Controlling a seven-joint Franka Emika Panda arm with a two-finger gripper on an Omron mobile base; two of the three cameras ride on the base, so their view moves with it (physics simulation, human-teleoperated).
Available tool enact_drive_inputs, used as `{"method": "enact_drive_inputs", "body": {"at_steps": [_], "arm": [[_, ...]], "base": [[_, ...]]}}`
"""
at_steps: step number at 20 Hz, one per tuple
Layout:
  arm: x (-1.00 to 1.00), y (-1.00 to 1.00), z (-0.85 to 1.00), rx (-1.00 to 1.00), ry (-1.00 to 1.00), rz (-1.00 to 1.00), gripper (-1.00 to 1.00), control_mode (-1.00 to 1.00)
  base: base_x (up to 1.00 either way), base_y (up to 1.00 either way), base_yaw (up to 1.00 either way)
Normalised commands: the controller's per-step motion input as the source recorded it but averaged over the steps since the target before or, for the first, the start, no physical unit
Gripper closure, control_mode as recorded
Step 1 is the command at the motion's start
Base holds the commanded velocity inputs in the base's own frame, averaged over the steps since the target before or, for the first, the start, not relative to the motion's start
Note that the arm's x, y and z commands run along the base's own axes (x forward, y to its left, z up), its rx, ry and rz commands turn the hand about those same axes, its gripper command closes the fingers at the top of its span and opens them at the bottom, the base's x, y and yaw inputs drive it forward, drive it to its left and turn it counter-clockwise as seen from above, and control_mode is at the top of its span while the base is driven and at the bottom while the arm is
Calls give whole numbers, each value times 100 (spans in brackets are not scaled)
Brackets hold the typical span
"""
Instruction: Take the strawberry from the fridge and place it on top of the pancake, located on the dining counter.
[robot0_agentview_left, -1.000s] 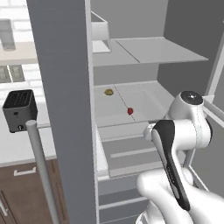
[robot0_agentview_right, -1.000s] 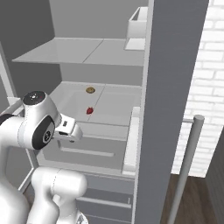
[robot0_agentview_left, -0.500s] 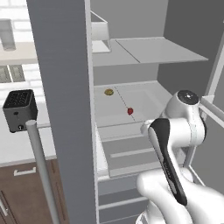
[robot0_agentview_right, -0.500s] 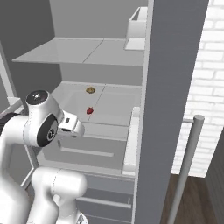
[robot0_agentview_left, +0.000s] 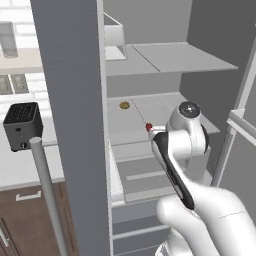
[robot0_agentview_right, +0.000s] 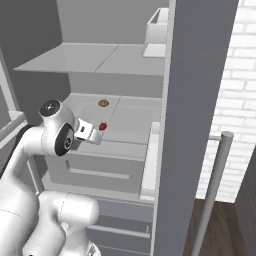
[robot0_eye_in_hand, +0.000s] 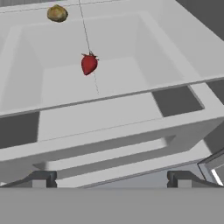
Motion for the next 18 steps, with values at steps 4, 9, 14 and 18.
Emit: {"method": "enact_drive_inputs", "body": {"at_steps": [4,9,14,18], "arm": [[87,0,-6,0,10,-13,-100,-100],[58,-17,0,1,16,-7,-100,-100],[54,0,-6,9,2,-4,-100,-100],[26,0,-27,6,0,0,-100,-100]], "base": [[0,0,0],[0,0,0],[0,0,0],[0,0,0]]}}
